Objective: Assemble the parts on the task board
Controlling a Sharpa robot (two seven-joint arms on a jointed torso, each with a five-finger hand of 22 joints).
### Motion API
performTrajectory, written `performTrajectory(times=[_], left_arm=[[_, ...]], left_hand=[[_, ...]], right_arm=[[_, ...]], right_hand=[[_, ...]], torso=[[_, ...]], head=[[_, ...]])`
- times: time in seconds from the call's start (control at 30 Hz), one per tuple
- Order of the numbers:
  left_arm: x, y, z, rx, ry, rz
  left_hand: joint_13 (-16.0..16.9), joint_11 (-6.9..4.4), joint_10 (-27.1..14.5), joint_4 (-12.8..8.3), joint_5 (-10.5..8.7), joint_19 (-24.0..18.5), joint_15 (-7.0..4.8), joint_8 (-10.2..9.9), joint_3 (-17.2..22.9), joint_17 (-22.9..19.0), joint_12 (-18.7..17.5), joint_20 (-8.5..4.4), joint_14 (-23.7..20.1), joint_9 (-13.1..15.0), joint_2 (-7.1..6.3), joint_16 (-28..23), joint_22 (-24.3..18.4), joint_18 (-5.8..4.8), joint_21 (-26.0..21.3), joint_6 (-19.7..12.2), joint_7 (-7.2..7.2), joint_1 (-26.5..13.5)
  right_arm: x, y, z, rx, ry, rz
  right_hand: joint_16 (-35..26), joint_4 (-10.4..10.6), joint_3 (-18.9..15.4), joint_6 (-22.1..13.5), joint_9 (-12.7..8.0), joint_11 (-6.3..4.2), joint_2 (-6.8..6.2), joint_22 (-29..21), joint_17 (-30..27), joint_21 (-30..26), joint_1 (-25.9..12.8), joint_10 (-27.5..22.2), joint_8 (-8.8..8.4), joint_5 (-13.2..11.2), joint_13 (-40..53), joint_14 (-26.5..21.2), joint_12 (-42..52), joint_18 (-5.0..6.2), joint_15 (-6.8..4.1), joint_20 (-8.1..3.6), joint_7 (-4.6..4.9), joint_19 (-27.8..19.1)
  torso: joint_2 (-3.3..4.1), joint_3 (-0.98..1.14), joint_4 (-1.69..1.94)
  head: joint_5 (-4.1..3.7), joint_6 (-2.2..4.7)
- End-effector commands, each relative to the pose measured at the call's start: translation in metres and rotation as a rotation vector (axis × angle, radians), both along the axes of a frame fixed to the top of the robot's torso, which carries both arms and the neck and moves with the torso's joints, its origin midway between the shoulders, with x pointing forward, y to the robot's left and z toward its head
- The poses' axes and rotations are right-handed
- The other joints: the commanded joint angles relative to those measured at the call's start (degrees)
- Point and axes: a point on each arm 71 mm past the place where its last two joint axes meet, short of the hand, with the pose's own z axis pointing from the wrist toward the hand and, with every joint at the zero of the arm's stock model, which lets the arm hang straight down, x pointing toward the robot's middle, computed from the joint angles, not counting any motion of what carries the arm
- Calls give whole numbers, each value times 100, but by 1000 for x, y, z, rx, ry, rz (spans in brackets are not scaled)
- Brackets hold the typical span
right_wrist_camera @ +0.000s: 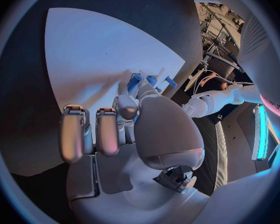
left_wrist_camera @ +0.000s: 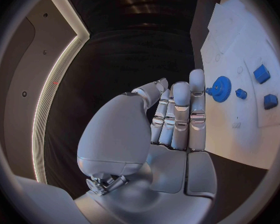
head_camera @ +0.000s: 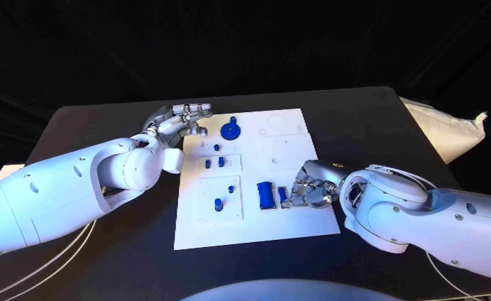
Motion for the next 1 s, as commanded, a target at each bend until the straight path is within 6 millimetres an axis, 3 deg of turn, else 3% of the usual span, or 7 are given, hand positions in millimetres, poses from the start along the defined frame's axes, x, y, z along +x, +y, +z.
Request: performTrajectory(times=[0.03, 0.3, 0.63, 1.0], left_arm=[[0, -3, 1, -9, -7, -20], [-1, -2, 0, -8, -6, -20], [-1, -3, 0, -9, -6, -21], [-1, -2, 0, -8, -6, -18]], left_hand=[[0, 16, -42, -41, -9, -25, -2, 25, 0, -5, 22, 13, -24, -8, 19, 27, 5, 56, -16, -36, -10, -8], [0, 16, -42, -41, -9, -25, -2, 25, 0, -5, 22, 13, -24, -8, 19, 27, 5, 56, -16, -36, -10, -8], [0, 16, -42, -41, -9, -25, -2, 25, 0, -5, 22, 13, -24, -8, 19, 27, 5, 56, -16, -36, -10, -8], [0, 16, -42, -41, -9, -25, -2, 25, 0, -5, 22, 13, -24, -8, 19, 27, 5, 56, -16, -36, -10, -8]], right_arm=[[-2, 3, 0, -15, 3, 48], [-1, 1, -2, -26, 6, 48], [6, 2, -9, -64, 31, 49], [9, 4, -12, -79, 39, 59]], right_hand=[[-32, -27, -10, -30, 10, 19, -1, 265, -7, -23, 62, -1, -32, -32, 8, 314, -25, -77, -34, -6, 29, -16], [-32, -37, -30, -26, 14, 19, 25, 266, -3, -24, 94, 2, -32, -57, 16, 315, -20, -78, -33, -5, 30, -16], [-24, 19, -81, -18, 23, 20, 172, 280, 13, -17, 81, 17, -35, -71, 41, 320, 1, -81, -32, -3, 30, -7], [-36, -55, -142, -27, 31, 14, 190, 268, -2, -27, 217, 12, -44, -86, 41, 317, -19, -77, -36, -5, 24, -16]], torso=[[5, -4, 3], [7, -9, 9], [2, -10, 1], [1, -11, 8]], head=[[-6, -1], [-5, -12], [-3, -22], [0, -26]])
